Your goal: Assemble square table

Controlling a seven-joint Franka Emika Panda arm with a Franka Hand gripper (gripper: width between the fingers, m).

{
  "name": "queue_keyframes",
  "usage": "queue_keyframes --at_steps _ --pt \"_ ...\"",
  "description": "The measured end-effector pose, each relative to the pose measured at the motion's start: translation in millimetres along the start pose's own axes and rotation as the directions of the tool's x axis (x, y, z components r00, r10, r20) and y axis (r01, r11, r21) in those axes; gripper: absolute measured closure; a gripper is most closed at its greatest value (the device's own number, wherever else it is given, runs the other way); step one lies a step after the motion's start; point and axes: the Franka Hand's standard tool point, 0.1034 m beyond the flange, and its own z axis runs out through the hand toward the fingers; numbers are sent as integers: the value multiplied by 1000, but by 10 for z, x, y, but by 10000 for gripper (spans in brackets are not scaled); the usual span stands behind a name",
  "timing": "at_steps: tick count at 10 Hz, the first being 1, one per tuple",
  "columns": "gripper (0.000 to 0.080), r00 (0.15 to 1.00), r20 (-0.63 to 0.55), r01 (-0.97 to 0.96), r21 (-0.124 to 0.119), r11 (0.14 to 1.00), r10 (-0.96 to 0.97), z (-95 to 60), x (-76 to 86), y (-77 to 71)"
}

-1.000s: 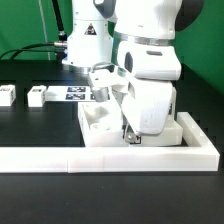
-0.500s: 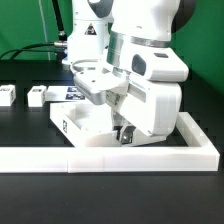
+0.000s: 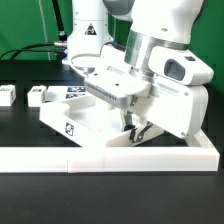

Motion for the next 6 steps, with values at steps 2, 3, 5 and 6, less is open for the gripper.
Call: queue_keyframes --at_steps 2,3,5,6 --pt "741 1000 2 -23 -8 1000 23 8 -18 -6" --pt "741 1000 4 -30 -24 999 30 31 -38 -26" --pt "741 999 5 -35 -23 999 35 35 -45 -36" --pt "741 999 14 -38 -67 997 39 48 -61 -37"
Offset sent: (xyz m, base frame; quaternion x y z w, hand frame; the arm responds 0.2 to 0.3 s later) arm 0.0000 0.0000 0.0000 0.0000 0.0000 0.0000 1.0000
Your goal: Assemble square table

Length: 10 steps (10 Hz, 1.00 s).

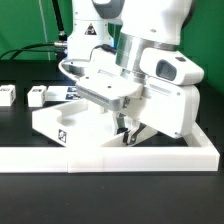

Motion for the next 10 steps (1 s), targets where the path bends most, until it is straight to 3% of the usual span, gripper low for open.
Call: queue_keyframes --at_steps 1,3,6,7,9,10 --pt "741 999 21 26 -65 998 -25 -22 47 -1" --pt "741 993 36 116 -31 993 -115 -38 164 1" --pt "741 963 52 265 -16 964 -264 -14 106 -52" --pt "741 965 59 259 -37 965 -257 -4 79 -64" --pt "741 965 63 257 -52 965 -254 0 60 -73" --pt "741 962 81 270 -114 956 -262 13 32 -128"
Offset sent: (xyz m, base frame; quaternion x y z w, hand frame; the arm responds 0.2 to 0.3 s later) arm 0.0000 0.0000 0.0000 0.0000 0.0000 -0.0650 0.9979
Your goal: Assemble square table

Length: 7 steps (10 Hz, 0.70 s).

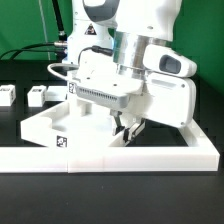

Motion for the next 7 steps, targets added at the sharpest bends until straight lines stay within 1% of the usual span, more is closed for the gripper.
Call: queue_keyframes --at_steps 1,2,5,7 --pt "741 1000 5 18 -19 1000 -18 -5 7 -24" --pt "741 999 4 47 -12 999 -47 -11 42 13" --pt "741 994 11 113 -9 994 -113 -32 133 125" --pt "741 994 11 105 -8 994 -105 -27 114 97"
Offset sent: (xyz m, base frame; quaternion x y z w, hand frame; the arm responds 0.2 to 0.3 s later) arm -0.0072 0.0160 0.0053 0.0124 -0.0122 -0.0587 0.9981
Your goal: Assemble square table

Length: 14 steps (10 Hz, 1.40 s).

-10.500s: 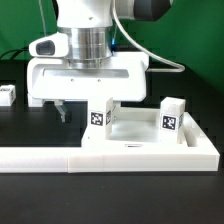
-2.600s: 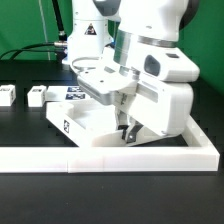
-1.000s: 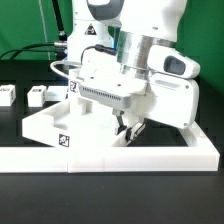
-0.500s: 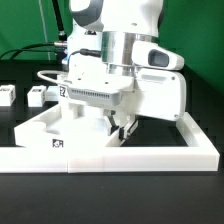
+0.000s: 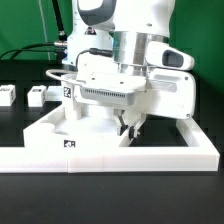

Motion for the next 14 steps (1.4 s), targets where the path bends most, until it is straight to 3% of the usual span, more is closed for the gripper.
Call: queue_keyframes --at_steps 4,8,11,14 --pt "741 1000 0 4 0 1000 -4 0 1 0" --pt "741 981 38 191 -2 982 -191 -34 131 216" --pt "741 981 38 192 -1 981 -192 -31 115 191" --pt "741 928 42 370 12 929 -371 -28 105 166"
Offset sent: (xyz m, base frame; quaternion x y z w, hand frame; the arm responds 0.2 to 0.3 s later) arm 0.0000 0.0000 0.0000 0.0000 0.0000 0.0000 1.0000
